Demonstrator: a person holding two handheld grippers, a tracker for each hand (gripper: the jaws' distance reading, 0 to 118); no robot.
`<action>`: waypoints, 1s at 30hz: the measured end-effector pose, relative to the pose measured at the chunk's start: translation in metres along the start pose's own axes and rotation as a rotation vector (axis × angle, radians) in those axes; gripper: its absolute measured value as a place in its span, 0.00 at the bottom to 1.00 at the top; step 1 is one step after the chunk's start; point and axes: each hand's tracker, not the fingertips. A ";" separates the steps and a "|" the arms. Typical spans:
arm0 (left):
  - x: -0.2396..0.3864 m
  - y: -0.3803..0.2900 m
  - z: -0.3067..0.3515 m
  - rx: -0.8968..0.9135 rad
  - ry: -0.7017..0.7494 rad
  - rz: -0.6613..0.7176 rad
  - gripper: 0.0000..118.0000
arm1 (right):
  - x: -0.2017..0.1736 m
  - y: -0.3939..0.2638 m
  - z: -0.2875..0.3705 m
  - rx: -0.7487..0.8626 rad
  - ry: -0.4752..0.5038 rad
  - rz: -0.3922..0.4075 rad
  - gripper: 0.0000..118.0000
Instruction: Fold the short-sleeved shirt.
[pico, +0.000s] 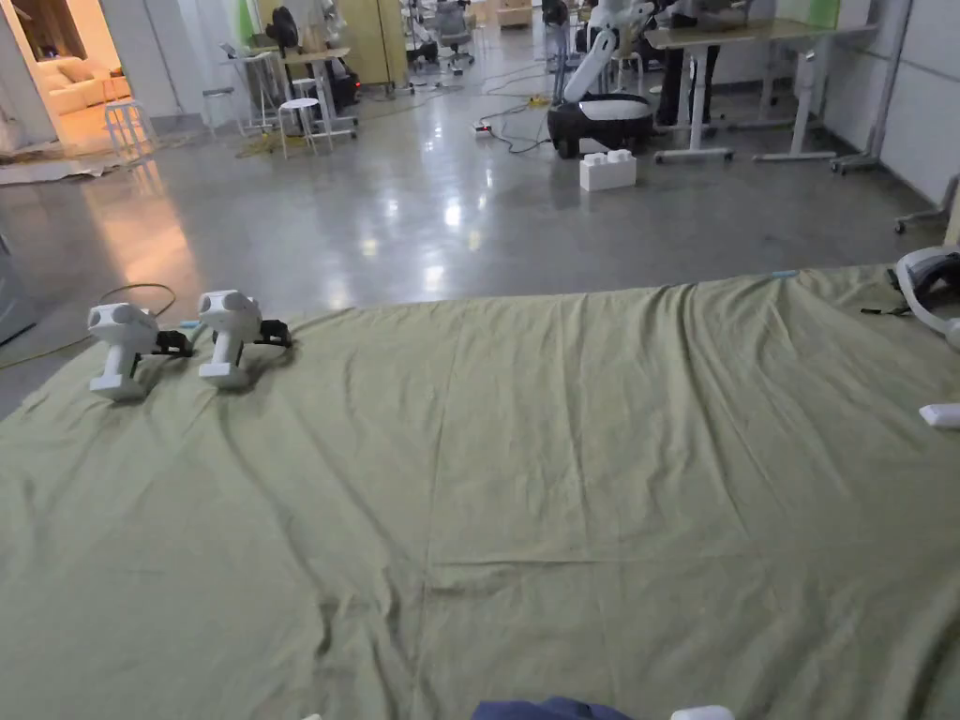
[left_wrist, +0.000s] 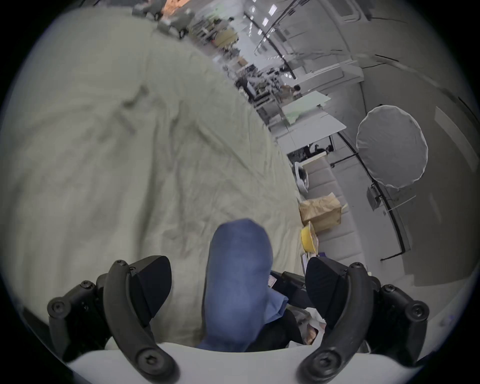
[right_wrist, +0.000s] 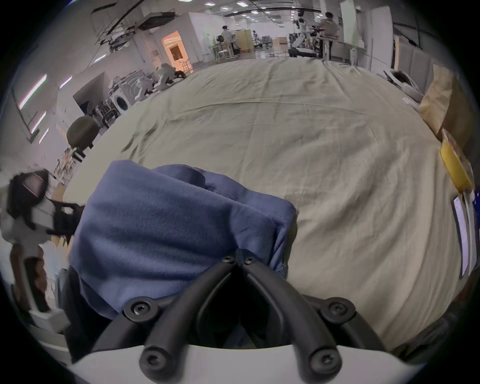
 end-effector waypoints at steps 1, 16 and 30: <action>-0.001 -0.001 -0.011 -0.026 0.018 -0.004 0.94 | 0.003 0.001 0.000 -0.005 0.016 -0.031 0.02; 0.023 0.018 0.009 -0.039 0.009 -0.020 0.37 | 0.008 -0.007 0.055 0.077 0.175 -0.122 0.02; -0.118 0.179 0.218 0.181 0.527 0.129 0.62 | 0.025 -0.055 0.088 0.025 0.196 -0.268 0.02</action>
